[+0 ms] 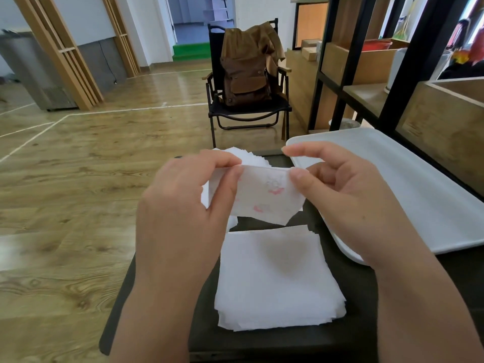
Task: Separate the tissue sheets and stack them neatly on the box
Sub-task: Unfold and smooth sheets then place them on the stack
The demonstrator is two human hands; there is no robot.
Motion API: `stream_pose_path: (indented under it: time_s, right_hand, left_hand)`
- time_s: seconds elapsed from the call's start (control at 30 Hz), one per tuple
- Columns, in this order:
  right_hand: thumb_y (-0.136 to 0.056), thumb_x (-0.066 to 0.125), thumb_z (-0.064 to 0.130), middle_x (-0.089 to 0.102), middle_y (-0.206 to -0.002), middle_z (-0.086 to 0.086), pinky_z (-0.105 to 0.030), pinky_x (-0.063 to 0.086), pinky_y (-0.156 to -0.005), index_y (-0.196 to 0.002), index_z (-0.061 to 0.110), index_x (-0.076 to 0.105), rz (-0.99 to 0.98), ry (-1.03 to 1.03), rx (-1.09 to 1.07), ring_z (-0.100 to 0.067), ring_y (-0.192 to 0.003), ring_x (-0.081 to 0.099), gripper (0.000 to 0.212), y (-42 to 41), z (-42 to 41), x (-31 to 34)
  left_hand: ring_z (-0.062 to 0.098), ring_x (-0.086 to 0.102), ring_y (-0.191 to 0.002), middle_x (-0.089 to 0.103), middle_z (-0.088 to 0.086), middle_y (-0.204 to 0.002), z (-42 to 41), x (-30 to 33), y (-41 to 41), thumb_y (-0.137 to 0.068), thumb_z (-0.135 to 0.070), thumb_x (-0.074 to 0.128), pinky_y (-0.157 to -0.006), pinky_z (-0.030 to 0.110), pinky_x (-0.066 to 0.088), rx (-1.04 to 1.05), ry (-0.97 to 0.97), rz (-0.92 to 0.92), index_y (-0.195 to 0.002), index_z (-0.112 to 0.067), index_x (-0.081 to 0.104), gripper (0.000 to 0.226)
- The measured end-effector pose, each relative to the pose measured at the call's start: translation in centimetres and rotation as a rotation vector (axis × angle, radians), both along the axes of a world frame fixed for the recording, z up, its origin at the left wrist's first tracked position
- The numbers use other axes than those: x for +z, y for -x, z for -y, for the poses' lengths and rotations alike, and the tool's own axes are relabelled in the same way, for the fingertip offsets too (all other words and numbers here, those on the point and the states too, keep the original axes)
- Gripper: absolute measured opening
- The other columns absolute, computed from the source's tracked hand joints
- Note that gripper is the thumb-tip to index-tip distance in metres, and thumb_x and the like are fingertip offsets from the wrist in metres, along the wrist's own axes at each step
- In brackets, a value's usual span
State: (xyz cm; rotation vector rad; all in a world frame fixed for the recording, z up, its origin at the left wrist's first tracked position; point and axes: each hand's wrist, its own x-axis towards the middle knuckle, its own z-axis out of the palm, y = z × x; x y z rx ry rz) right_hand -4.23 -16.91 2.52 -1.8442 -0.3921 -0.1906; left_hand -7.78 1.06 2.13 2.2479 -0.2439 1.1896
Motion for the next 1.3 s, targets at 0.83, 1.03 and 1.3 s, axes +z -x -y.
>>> stream_pose_path:
  time_s: [0.83, 1.03, 1.3]
  right_hand:
    - [-0.09, 0.063, 0.03, 0.07, -0.062, 0.006, -0.015, 0.041, -0.047, -0.091, 0.028, 0.063, -0.474, 0.303, 0.025, -0.001, -0.044, 0.058, 0.002, 0.3, 1.5, -0.3]
    - [-0.077, 0.078, 0.035, 0.072, -0.072, 0.006, -0.025, 0.053, -0.071, -0.093, 0.035, 0.057, -0.514, 0.542, -0.003, -0.003, -0.061, 0.067, 0.026, -0.2, 1.4, -1.5]
    - [-0.075, 0.077, 0.044, 0.063, -0.082, 0.01, -0.015, 0.036, -0.048, -0.092, 0.035, 0.057, -0.431, 0.557, -0.16, -0.004, -0.07, 0.06, 0.028, -0.6, 1.4, -1.6]
  left_hand:
    - [0.0, 0.051, -0.047, 0.057, -0.018, -0.056, -1.4, -0.1, 0.7, -0.087, -0.042, 0.065, -0.052, 0.02, 0.041, -0.17, 0.267, -1.062, -0.099, -0.049, 0.054, 0.018]
    - [-0.005, 0.062, -0.06, 0.067, -0.021, -0.067, -1.3, -0.7, 0.3, -0.087, -0.036, 0.069, -0.062, 0.021, 0.049, -0.091, 0.115, -1.22, -0.104, -0.045, 0.051, 0.026]
    - [0.01, 0.063, -0.076, 0.064, -0.012, -0.079, -3.5, -2.0, -0.3, -0.08, -0.049, 0.071, -0.061, 0.029, 0.044, 0.318, 0.17, -0.959, -0.107, -0.036, 0.052, 0.036]
